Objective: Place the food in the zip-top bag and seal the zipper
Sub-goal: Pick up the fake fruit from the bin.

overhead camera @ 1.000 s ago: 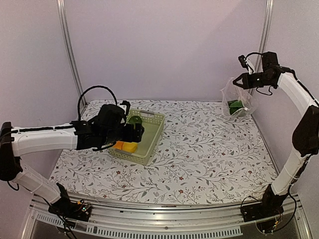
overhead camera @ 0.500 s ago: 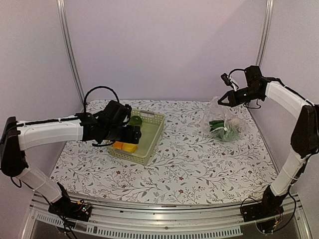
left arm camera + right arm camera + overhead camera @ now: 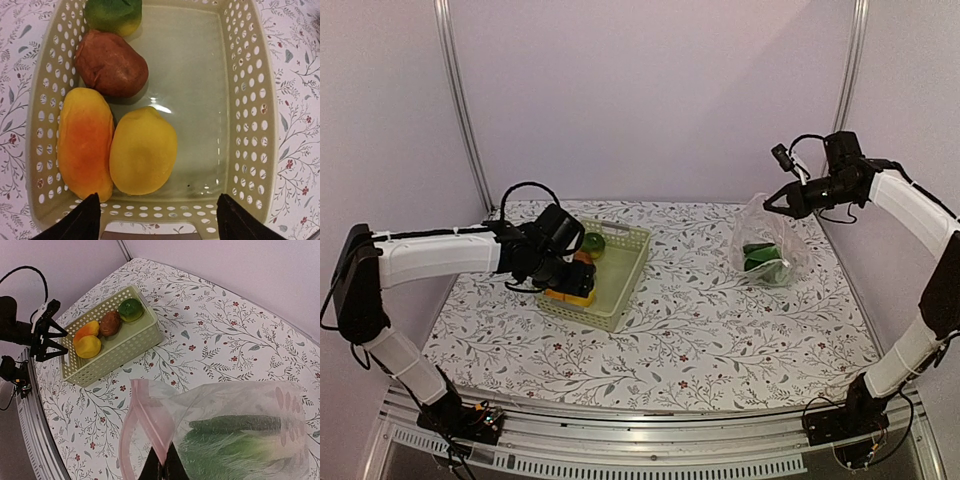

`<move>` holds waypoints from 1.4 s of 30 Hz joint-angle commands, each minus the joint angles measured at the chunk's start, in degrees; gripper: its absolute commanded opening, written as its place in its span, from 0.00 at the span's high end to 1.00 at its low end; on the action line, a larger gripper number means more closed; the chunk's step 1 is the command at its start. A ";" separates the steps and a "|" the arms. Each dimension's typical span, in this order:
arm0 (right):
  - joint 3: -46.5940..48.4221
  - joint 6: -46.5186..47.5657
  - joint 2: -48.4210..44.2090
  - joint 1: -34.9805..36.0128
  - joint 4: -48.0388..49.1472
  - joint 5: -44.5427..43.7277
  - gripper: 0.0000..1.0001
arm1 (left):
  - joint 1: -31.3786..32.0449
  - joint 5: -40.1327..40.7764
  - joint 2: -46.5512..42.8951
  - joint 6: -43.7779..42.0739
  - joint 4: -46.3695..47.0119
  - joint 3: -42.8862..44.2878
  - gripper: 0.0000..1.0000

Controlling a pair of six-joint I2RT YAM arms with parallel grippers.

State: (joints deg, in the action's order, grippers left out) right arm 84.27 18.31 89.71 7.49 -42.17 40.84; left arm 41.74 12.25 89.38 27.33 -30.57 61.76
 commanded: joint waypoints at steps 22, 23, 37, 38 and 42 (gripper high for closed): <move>-4.36 3.14 -5.64 0.08 1.92 4.32 1.00 | -3.76 0.37 15.58 -5.48 -8.54 10.43 0.21; -4.38 3.14 -5.68 0.07 1.92 4.29 1.00 | -3.81 0.29 15.94 -5.59 -8.47 10.67 0.20; -4.64 3.03 -5.11 0.07 1.86 4.26 1.00 | -3.79 -1.16 20.65 -6.51 -7.58 14.31 0.23; -4.72 3.13 -5.16 0.07 1.81 4.17 1.00 | -3.78 -1.36 20.72 -6.51 -7.52 14.47 0.24; -4.68 3.14 -5.25 0.07 1.91 4.10 1.00 | -3.69 -1.70 21.08 -6.39 -7.58 14.92 0.26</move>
State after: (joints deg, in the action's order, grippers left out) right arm 80.14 20.84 85.62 7.49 -40.80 44.34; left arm 38.68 11.29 109.65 21.26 -38.22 75.09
